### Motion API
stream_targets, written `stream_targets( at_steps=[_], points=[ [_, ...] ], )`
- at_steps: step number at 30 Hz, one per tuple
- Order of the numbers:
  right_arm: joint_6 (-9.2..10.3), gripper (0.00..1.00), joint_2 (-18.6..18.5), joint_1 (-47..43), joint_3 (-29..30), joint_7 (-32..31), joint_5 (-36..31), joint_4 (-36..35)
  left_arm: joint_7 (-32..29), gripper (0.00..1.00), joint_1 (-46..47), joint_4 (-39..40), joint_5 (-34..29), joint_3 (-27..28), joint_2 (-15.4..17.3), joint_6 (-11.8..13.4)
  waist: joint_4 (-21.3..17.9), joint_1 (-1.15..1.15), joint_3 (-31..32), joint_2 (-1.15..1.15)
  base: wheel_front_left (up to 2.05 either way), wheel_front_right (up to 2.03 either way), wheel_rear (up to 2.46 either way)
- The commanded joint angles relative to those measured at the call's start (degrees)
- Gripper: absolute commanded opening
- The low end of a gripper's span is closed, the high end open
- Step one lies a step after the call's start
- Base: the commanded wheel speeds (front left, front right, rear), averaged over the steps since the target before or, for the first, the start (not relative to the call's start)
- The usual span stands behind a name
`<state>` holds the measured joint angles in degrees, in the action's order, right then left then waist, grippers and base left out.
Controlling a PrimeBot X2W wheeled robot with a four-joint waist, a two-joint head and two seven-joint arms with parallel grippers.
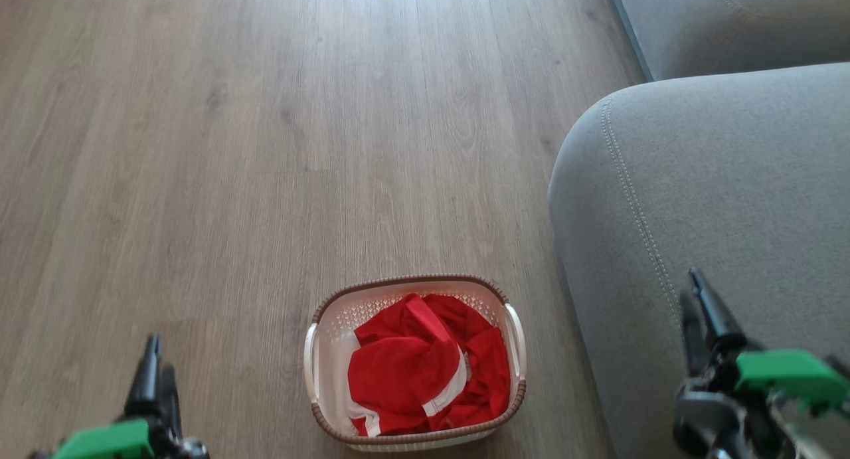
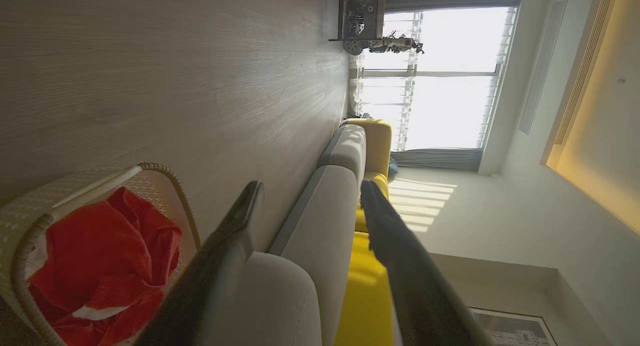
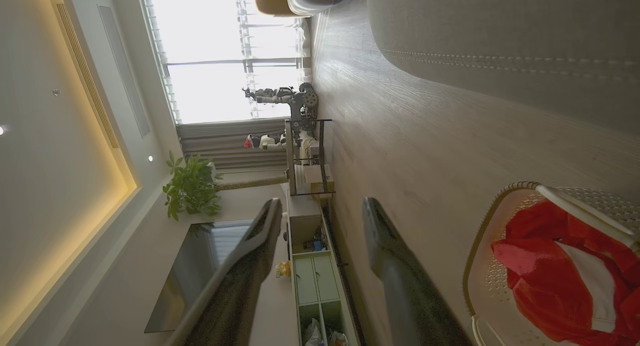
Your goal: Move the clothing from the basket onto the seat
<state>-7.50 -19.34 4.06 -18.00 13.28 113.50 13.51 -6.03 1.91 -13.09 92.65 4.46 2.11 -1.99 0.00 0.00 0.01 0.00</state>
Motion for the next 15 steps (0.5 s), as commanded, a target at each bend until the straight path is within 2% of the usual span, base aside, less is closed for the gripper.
stream_targets(
  at_steps=[1, 15],
  points=[
    [0.0, 1.0, 0.4, -0.6, -0.3, 0.0, -0.1, 0.7, 0.1, 1.0, -0.5, -0.8, 0.0, -0.1, -0.1, 0.0, 0.0, 0.0, 0.0, 0.0, 0.0, 0.0, 0.0],
    [0.0, 1.0, 2.2, -1.2, 1.1, 0.2, -4.6, 0.3, 2.4, 1.0, -1.5, 0.9, -1.7, -1.3, 0.0, 0.2, 0.0, 0.0, 0.6, 0.0, 0.0, 0.0, 0.0]
  ],
)
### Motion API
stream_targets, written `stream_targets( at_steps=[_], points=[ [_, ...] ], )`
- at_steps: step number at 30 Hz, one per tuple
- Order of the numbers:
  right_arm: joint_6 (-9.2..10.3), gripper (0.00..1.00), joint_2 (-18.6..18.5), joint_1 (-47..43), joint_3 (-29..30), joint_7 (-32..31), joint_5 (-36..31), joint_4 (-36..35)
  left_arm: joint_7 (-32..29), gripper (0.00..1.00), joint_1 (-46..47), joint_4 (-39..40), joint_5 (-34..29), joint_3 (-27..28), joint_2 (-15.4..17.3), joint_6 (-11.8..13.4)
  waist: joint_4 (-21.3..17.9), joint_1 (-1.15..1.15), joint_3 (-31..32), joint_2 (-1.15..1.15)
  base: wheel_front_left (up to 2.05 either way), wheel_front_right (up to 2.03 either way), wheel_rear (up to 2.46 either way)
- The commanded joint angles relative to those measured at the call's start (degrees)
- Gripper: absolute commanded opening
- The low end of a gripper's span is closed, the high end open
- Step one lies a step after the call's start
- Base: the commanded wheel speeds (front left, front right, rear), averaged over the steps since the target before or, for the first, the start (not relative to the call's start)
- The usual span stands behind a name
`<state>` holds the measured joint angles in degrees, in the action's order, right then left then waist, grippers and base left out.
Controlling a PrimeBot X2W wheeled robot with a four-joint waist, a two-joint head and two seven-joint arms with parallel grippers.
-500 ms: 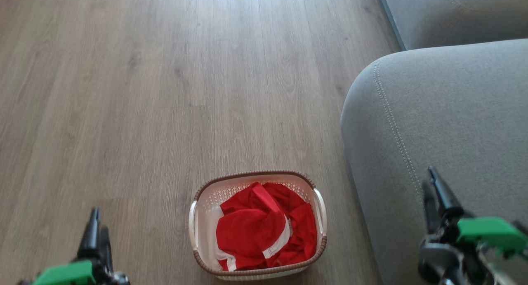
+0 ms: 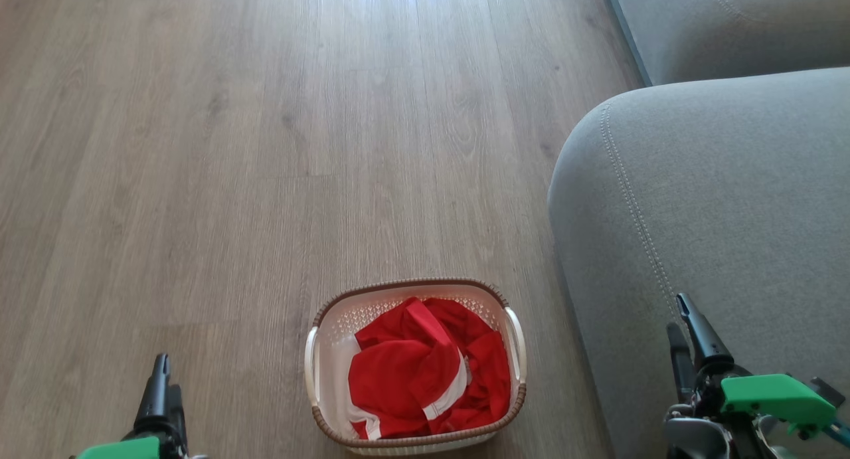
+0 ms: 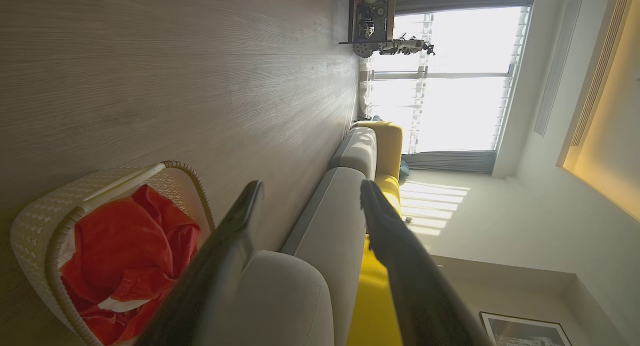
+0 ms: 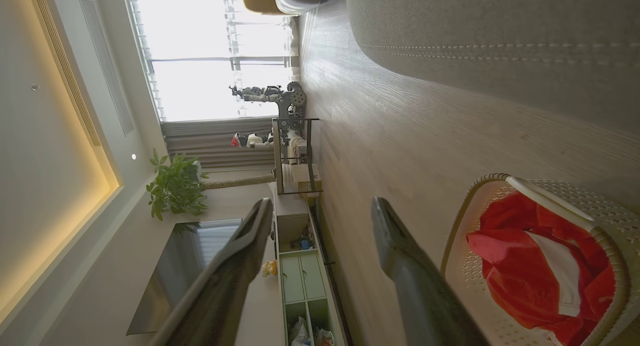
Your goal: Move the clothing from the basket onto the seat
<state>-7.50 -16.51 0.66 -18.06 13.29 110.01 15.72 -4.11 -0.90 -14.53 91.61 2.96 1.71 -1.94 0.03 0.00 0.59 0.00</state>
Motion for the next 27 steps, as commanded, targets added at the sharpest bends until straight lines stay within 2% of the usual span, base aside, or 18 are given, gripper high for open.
stream_targets(
  at_steps=[1, 14, 27],
  points=[
    [0.0, 1.0, -0.5, 2.2, 1.4, 0.2, -1.6, -2.0, 0.7, 1.0, 1.3, 2.5, -0.9, 0.1, 0.4, 0.2, 0.0, 0.0, 0.1, 0.0, 0.0, 0.0, 0.0],
    [0.0, 1.0, 1.0, 1.8, 4.2, 0.4, -11.0, -4.0, 2.7, 1.0, 0.9, 4.9, -6.6, -1.0, 0.5, 1.3, 0.1, 0.0, 0.5, 0.0, 0.0, 0.0, 0.0],
    [0.0, 1.0, 2.7, 1.1, 6.1, 0.5, -24.1, -6.5, 4.9, 1.0, 0.6, 7.7, -16.8, -2.9, 0.6, 2.9, 0.3, 0.0, 1.0, 0.0, 0.0, 0.0, 0.0]
  ],
)
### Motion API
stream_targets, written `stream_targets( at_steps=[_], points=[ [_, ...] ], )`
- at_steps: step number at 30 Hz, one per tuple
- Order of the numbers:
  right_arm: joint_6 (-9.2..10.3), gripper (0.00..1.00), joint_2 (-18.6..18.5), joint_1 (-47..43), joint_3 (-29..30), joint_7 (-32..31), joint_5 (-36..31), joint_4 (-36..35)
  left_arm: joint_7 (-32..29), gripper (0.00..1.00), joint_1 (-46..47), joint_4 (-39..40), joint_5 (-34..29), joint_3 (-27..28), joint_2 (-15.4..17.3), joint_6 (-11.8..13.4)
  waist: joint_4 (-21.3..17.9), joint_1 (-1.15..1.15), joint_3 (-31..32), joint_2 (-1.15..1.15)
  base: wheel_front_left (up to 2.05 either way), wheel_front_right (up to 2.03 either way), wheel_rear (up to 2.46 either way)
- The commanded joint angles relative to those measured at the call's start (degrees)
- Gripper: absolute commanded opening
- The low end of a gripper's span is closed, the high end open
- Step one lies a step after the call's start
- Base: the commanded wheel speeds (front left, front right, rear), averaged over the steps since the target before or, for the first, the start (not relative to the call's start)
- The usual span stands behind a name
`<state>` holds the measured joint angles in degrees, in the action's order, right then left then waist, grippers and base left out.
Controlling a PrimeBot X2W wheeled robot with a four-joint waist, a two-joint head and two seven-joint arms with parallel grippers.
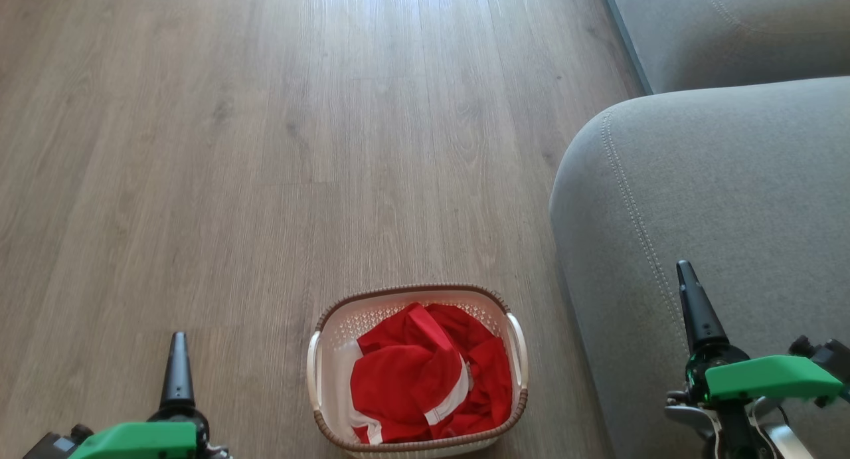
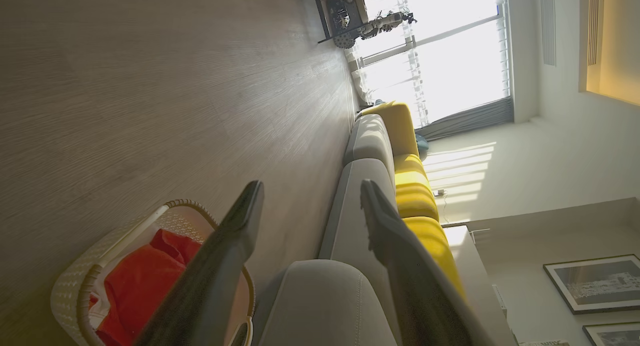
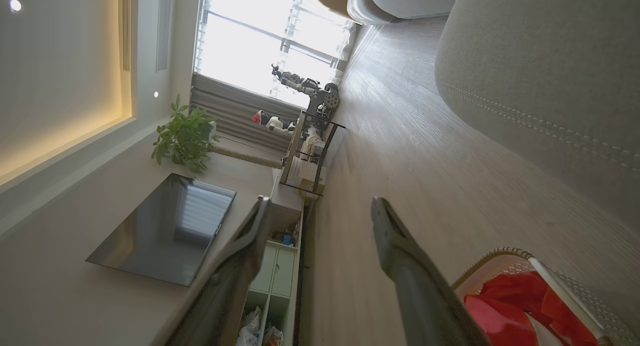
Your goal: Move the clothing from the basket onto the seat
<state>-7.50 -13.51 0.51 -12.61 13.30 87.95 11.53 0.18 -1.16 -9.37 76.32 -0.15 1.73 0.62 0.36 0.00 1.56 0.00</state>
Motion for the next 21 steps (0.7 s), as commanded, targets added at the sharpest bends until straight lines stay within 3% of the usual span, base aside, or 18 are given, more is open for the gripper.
stream_targets(
  at_steps=[1, 21],
  points=[
    [0.0, 1.0, -0.2, 1.2, 0.8, 0.5, -3.2, -2.5, 0.7, 1.0, 0.8, 2.6, -2.4, 0.1, 0.6, 0.5, 0.0, 0.0, 0.1, 0.0, 0.0, 0.0, 0.0],
    [0.0, 1.0, 2.3, -0.2, 3.8, 0.8, -21.8, -4.2, 3.9, 1.0, -0.5, 2.8, -21.4, -2.4, 0.7, 1.6, 0.2, 0.0, 0.7, 0.0, 0.0, 0.0, 0.0]
  ],
)
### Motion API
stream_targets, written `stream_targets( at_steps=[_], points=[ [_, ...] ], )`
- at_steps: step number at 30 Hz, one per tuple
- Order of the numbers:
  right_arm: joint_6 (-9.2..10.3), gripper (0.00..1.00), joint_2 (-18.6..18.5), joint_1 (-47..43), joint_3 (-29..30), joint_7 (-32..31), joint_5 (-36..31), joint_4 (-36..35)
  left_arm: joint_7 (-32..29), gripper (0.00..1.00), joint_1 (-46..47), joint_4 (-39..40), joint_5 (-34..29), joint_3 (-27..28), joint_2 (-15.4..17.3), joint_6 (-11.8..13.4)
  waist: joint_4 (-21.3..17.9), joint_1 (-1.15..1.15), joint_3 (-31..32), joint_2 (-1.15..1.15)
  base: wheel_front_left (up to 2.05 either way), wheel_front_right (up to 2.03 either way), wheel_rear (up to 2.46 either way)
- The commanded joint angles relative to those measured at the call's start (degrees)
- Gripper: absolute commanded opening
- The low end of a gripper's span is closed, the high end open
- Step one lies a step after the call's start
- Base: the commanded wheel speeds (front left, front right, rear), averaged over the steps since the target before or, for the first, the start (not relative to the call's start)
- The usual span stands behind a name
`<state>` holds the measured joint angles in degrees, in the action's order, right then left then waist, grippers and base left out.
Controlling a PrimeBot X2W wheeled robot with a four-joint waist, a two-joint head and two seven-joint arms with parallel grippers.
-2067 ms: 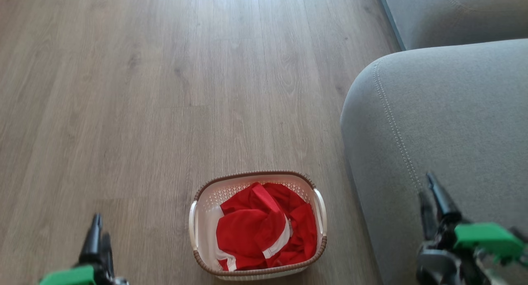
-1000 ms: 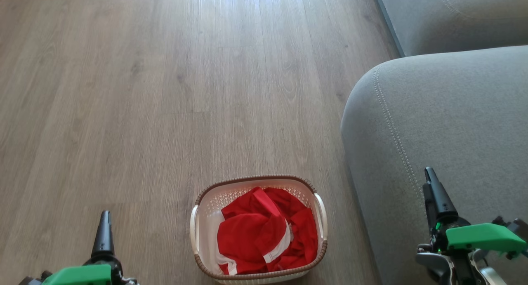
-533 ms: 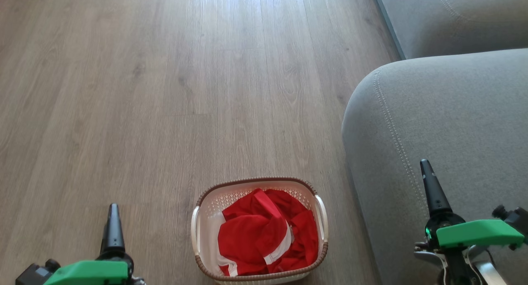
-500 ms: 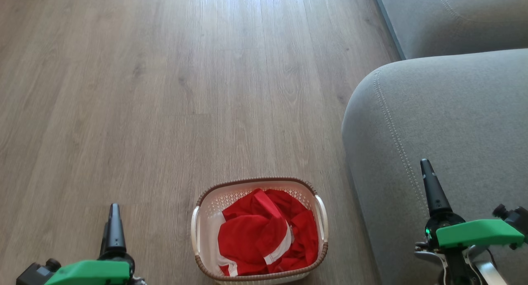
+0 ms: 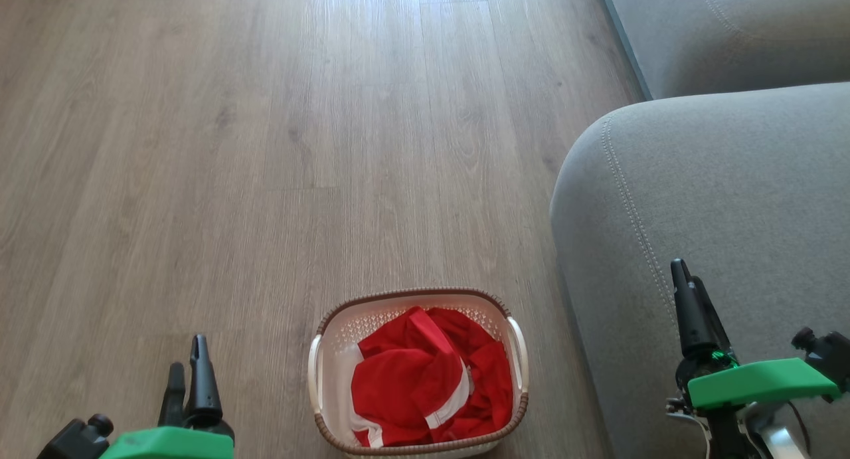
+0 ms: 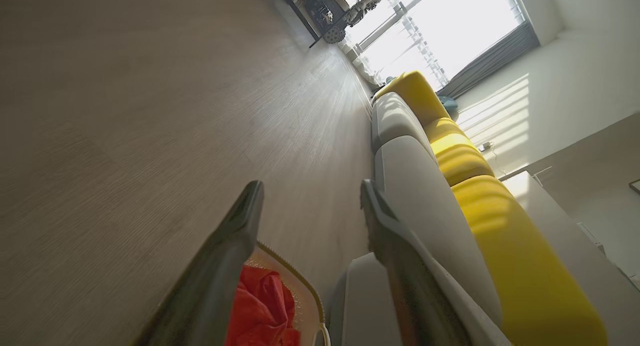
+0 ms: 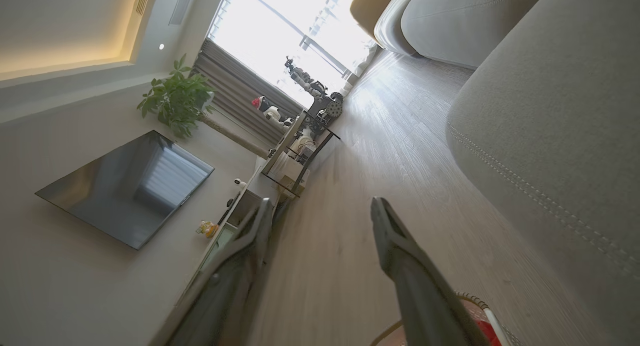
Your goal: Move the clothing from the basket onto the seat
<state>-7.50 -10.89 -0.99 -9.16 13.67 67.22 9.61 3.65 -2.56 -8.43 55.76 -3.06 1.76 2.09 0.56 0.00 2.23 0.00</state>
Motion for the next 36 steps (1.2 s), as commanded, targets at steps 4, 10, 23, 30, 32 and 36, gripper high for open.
stream_targets(
  at_steps=[4, 10, 23, 30, 32, 36],
  points=[
    [0.0, 1.0, 0.2, 1.0, 0.9, 0.5, -4.7, -2.5, 1.1, 1.0, 0.7, 1.5, -4.9, 0.4, 0.7, 0.2, 0.0, 0.0, 0.1, 0.0, 0.0, 0.0, 0.0],
    [0.01, 1.0, 1.1, 0.6, 2.0, 0.6, -11.4, -2.4, 2.3, 1.0, 0.1, 1.2, -11.2, 0.4, 0.8, 0.6, 0.1, 0.0, 0.3, 0.0, 0.0, 0.0, 0.0],
    [0.01, 1.0, 2.8, 0.0, 3.9, 0.8, -23.2, -1.8, 4.5, 1.0, -1.1, 0.8, -21.5, 0.1, 0.9, 0.6, 0.1, 0.0, 0.7, 0.0, 0.0, 0.0, 0.0],
    [0.01, 1.0, 3.7, -0.5, 4.9, 0.9, -29.5, -1.5, 5.7, 1.0, -1.6, 0.4, -26.7, -0.3, 1.0, 0.6, 0.1, 0.0, 1.0, 0.0, 0.0, 0.0, 0.0],
    [0.01, 1.0, 3.9, -0.7, 5.2, 0.9, -31.3, -1.4, 6.0, 1.0, -1.8, 0.3, -28.2, -0.4, 1.0, 0.7, 0.1, 0.0, 1.1, 0.0, 0.0, 0.0, 0.0],
    [0.01, 1.0, 4.4, -1.0, 5.7, 0.9, -34.8, -1.2, 6.7, 1.0, -2.2, 0.0, -31.0, -0.5, 1.0, 0.9, 0.1, 0.0, 1.3, 0.0, 0.0, 0.0, 0.0]
  ],
)
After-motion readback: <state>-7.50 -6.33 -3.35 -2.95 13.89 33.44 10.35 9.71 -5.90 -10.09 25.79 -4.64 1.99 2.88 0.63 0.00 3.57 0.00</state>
